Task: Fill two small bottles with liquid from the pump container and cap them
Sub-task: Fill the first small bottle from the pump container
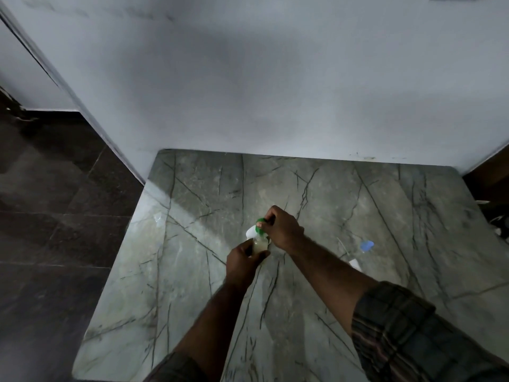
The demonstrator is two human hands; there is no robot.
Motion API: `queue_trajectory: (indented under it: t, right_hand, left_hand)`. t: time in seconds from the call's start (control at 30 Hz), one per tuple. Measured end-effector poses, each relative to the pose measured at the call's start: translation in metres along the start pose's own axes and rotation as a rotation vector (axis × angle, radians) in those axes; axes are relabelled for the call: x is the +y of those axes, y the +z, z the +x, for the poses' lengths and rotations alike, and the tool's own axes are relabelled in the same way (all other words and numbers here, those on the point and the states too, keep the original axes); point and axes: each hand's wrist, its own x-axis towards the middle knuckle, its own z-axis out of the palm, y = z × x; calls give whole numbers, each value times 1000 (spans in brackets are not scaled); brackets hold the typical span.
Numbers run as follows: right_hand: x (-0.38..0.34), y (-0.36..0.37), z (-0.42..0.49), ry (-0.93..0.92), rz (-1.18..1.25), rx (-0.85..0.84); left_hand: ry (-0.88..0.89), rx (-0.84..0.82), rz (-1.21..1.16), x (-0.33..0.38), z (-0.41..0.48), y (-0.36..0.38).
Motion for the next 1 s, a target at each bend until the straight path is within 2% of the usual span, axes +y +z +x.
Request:
queue_trajectory:
  t: [1.0]
  right_hand:
    - [-7, -7, -1, -3, -27, 9]
  left_hand:
    - [-3, -2, -10, 7, 2, 0]
